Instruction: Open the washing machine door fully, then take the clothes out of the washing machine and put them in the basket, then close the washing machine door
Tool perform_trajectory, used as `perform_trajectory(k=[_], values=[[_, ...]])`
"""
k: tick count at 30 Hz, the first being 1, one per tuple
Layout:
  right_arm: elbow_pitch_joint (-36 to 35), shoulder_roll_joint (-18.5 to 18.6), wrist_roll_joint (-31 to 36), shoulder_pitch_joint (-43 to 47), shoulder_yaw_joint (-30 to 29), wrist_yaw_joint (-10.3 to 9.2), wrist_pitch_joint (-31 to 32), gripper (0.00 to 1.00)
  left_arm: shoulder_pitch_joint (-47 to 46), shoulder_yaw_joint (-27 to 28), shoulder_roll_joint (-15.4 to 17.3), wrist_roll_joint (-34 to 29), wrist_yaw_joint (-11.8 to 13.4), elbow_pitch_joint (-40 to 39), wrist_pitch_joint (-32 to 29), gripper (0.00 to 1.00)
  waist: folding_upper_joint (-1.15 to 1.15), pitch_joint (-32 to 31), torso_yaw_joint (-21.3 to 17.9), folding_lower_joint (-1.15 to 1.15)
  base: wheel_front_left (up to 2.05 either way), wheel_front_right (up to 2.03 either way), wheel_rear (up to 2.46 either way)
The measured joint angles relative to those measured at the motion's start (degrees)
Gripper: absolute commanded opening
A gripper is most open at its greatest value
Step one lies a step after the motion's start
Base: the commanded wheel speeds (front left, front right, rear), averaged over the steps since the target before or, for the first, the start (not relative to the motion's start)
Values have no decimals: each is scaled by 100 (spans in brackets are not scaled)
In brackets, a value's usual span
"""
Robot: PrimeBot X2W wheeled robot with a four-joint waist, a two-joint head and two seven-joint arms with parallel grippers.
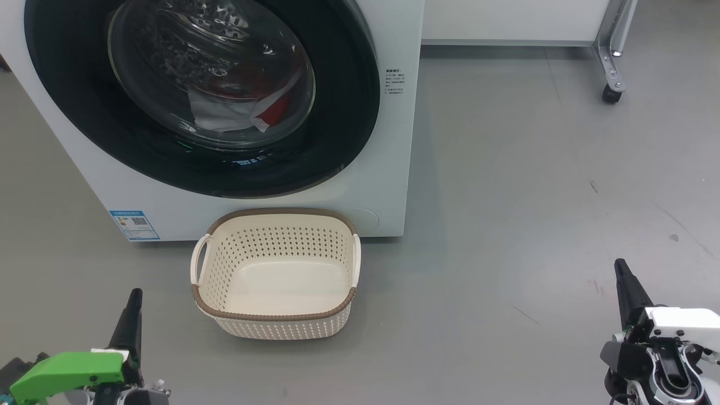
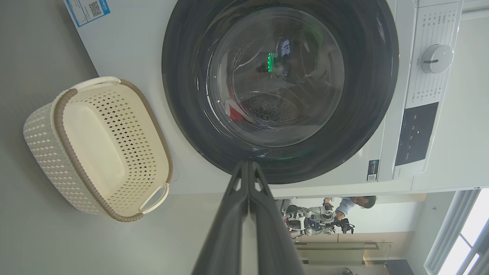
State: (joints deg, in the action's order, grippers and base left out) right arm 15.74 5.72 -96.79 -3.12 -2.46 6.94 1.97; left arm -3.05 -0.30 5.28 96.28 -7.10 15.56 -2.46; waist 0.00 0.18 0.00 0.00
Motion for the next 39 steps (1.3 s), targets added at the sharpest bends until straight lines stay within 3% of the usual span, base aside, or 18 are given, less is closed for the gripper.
perform_trajectory(k=[5,6,7,9,10,39], values=[[-1,-11,0,0,-3,0,1,0,0,3,-3,0,0,-1,0,0,0,0,0,0,0,0,0],[38,-30,0,23,0,-1,-1,100,19,0,-26,0,1,47,1,100,0,0,0,0,0,0,0],[101,-63,0,65,5,-3,-1,0,59,-7,-62,0,1,108,1,0,0,0,0,0,0,0,0],[224,-144,0,195,14,-3,-2,0,172,-23,-140,0,1,238,1,0,0,1,0,0,0,0,0],[282,-183,0,266,21,-3,-2,100,235,-27,-176,0,1,293,1,100,0,1,0,0,0,0,0],[19,-231,981,231,58,-58,-413,100,321,42,-213,-313,1,-140,416,100,0,32,-29,0,0,0,0]])
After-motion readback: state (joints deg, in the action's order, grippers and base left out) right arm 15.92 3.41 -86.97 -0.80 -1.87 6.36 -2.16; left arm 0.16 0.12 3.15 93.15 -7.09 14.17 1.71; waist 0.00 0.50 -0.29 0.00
